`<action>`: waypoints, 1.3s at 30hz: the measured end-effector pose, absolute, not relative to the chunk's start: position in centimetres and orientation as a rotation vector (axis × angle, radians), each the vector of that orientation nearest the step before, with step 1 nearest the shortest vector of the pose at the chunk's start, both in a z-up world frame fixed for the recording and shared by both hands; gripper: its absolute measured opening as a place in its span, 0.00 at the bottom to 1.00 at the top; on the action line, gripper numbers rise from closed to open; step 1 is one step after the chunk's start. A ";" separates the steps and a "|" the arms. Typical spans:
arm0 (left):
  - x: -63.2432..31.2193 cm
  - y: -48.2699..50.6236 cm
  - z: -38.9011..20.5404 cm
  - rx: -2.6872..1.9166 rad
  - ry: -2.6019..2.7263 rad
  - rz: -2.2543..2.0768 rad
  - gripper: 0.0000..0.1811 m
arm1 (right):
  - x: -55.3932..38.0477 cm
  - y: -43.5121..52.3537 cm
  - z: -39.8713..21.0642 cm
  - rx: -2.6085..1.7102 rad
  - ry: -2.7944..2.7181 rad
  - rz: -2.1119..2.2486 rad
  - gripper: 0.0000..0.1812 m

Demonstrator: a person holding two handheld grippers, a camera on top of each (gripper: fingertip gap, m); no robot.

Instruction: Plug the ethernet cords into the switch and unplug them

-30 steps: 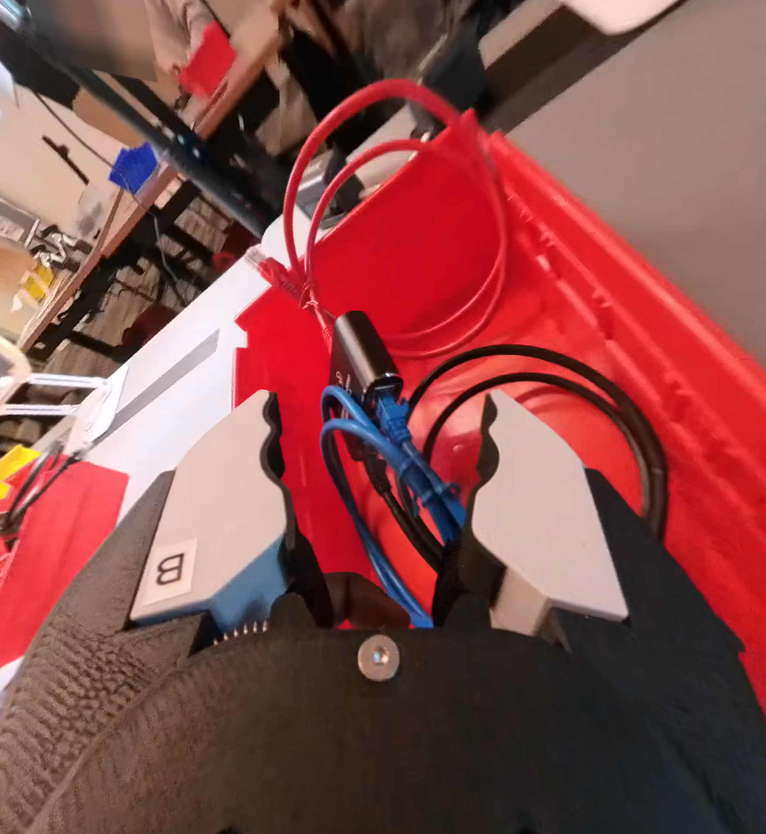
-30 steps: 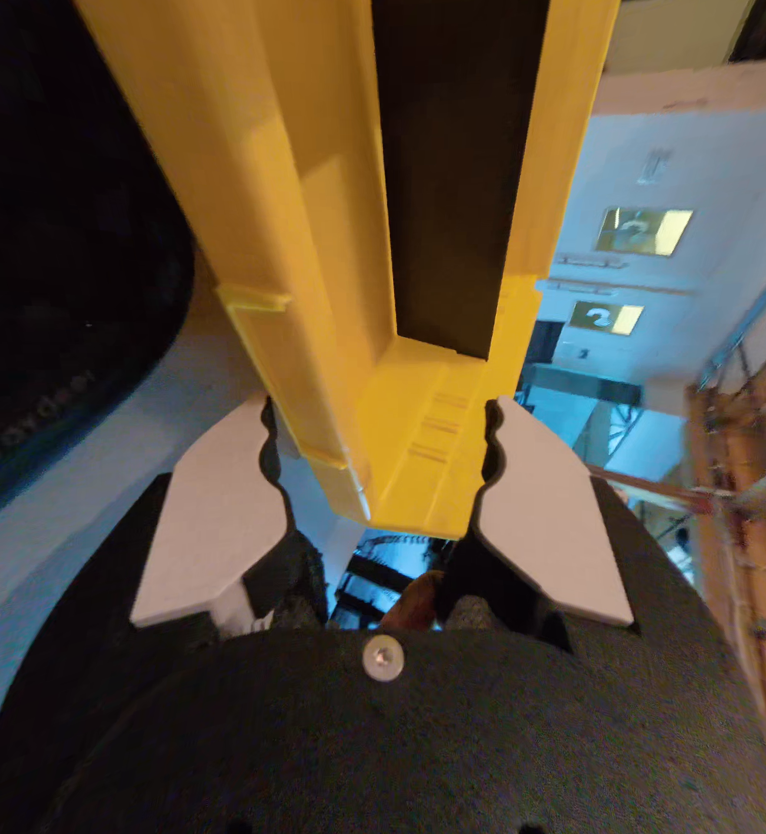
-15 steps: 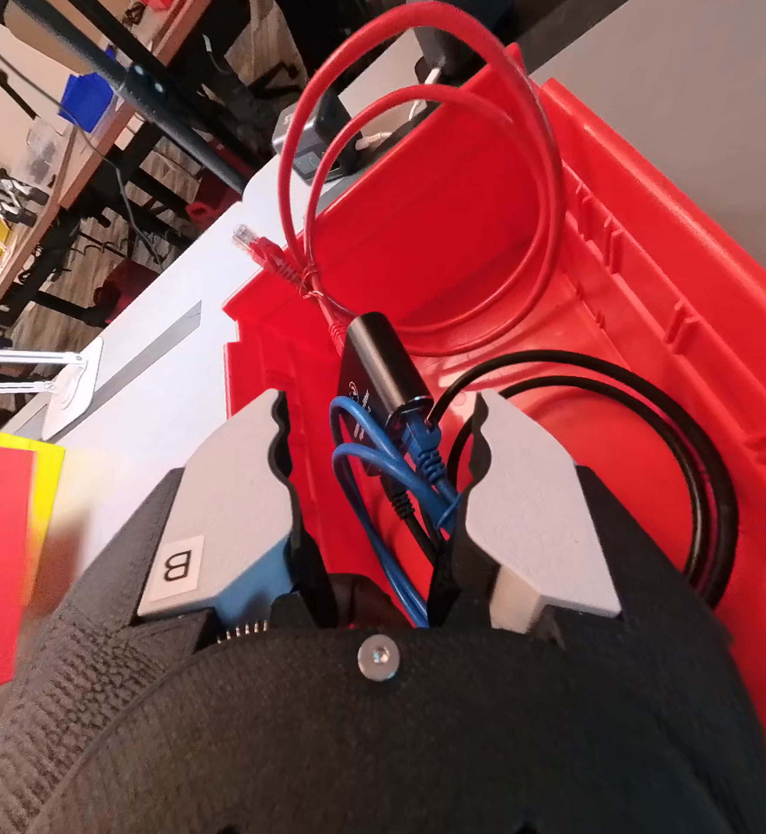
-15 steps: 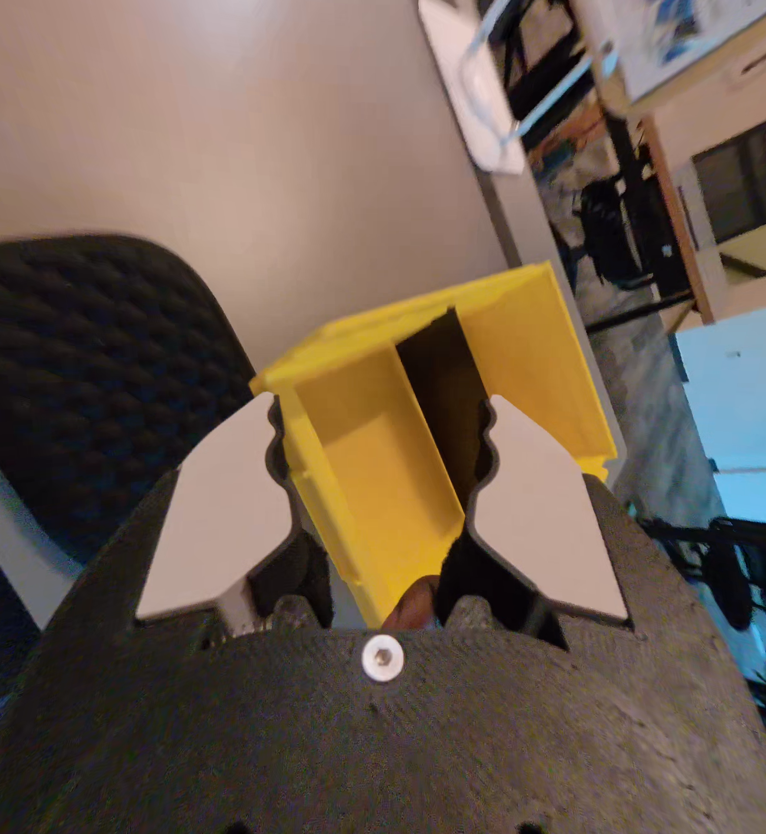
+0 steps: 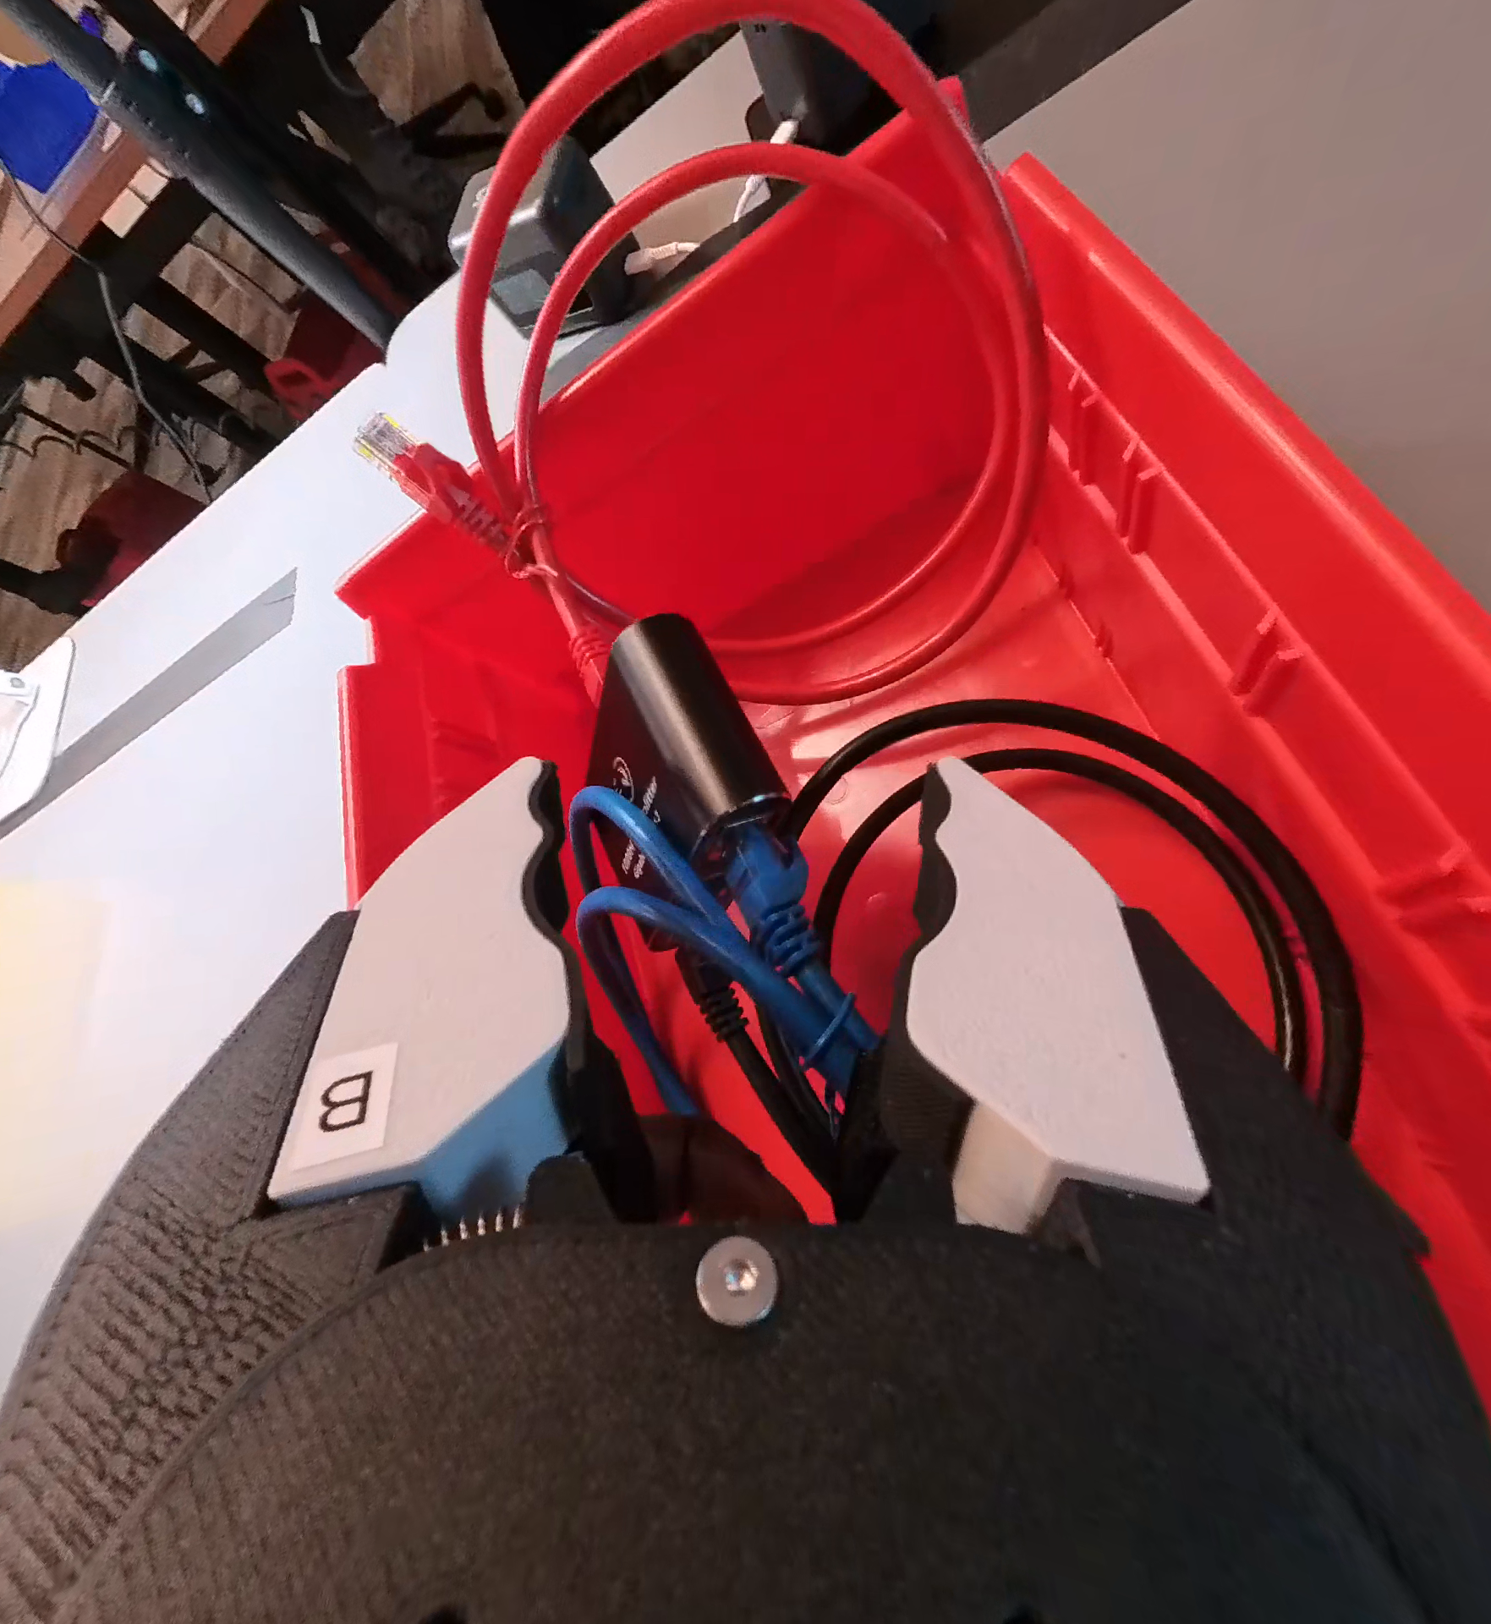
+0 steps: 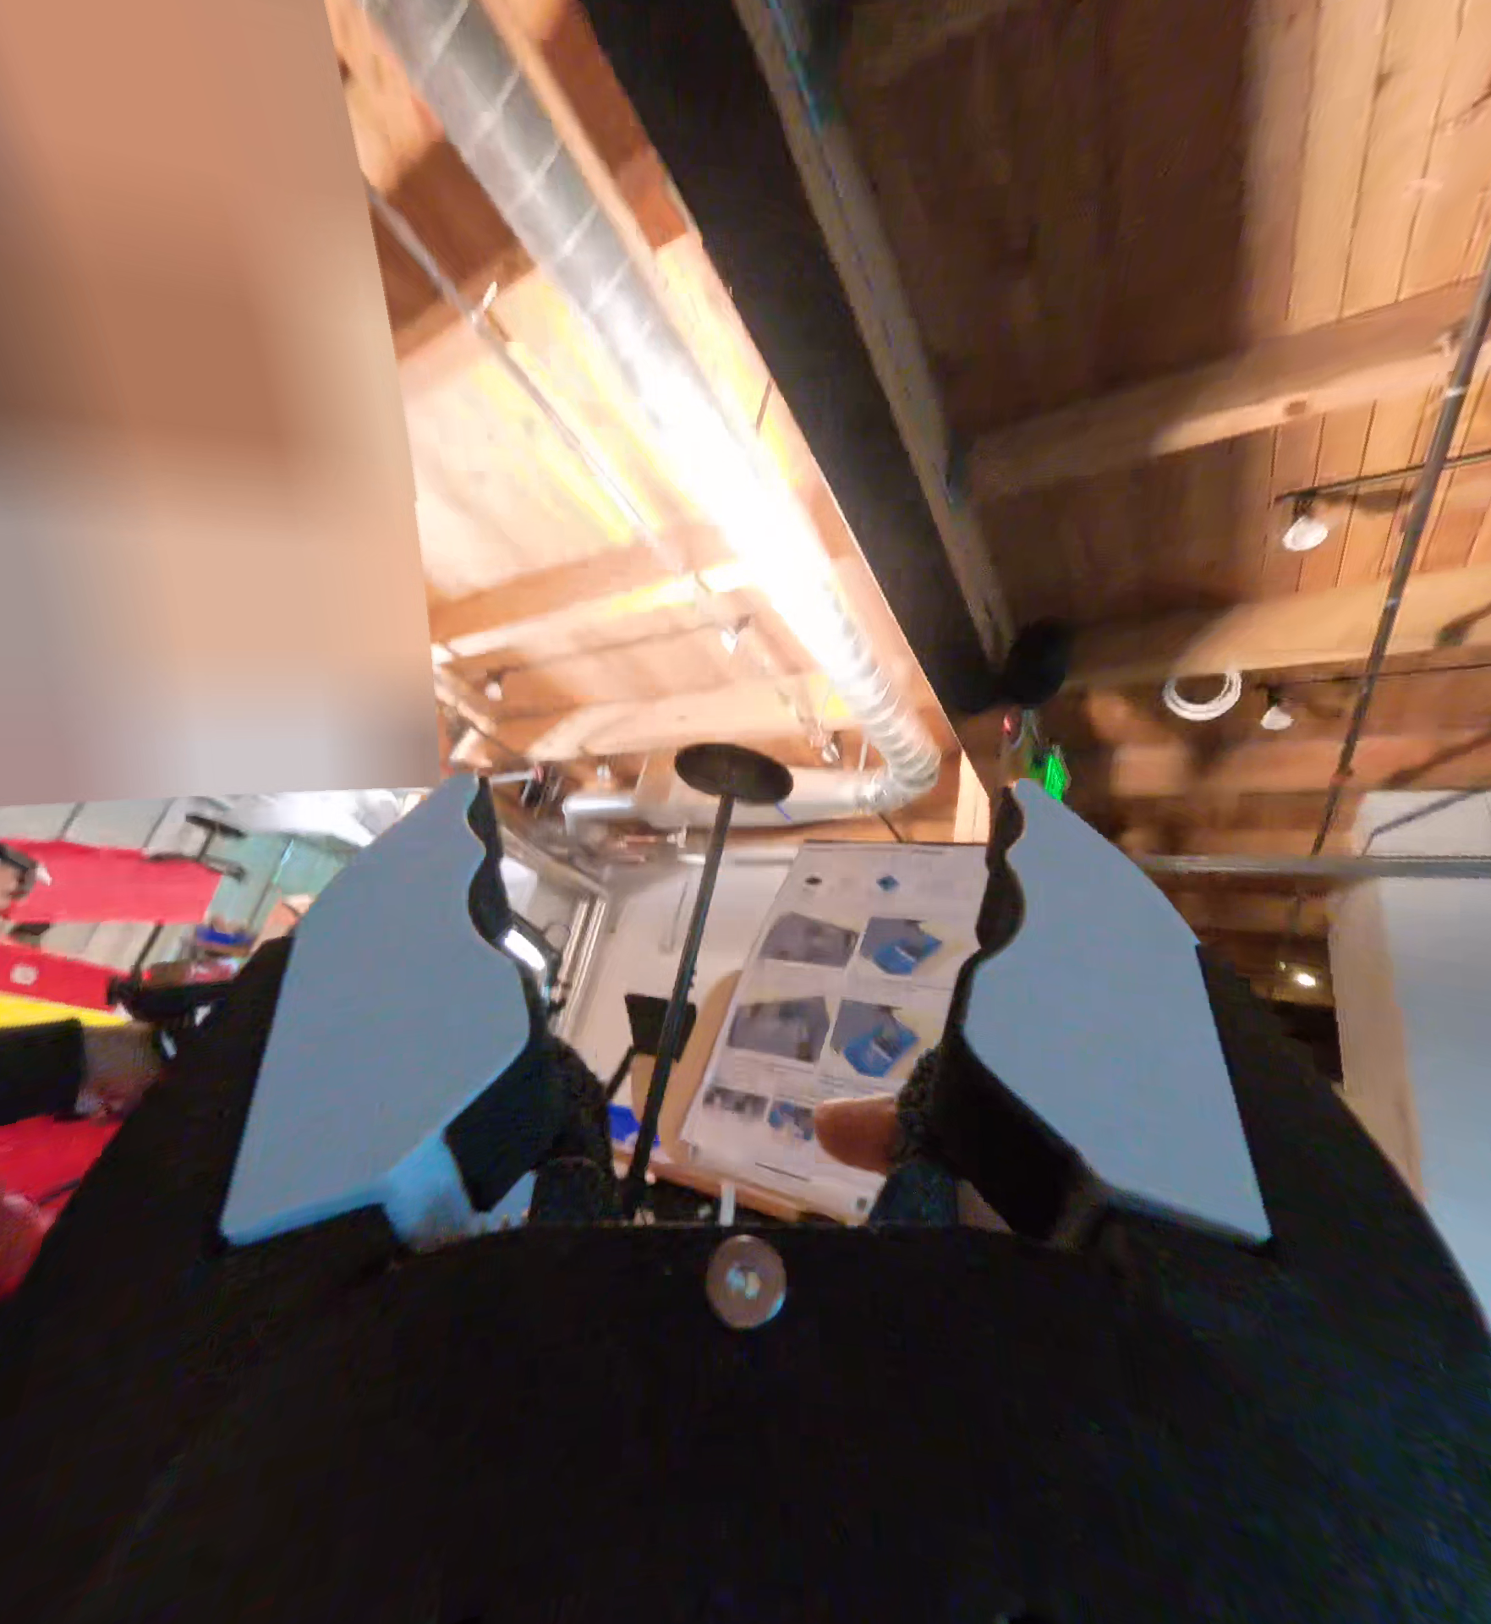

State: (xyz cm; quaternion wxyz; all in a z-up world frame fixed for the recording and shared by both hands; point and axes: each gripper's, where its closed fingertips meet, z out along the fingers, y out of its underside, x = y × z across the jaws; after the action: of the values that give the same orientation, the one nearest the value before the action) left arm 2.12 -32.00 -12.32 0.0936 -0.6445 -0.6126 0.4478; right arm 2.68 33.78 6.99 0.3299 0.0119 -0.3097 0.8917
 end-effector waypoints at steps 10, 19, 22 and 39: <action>1.9 -32.0 -12.9 -1.987 -1.821 1.427 0.34 | 0.2 28.1 1.8 -0.095 -1.004 2.476 0.59; 1.7 -32.3 -10.4 -1.845 -1.891 1.501 0.31 | -0.4 27.7 0.9 -0.093 -1.051 2.402 0.57; 0.6 -32.3 -11.6 -1.887 -1.916 1.462 0.33 | -0.5 27.6 0.6 -0.097 -1.068 2.376 0.56; 4.4 -35.4 -2.8 -1.855 -1.904 1.888 0.14 | -1.7 26.9 -1.1 -0.122 -1.159 2.293 0.52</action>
State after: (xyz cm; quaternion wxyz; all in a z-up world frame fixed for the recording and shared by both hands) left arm 4.42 -35.41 -2.82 -0.0595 -0.5679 -0.5830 0.5779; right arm -1.67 26.87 -1.06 0.2809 -0.0454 -0.4325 0.8556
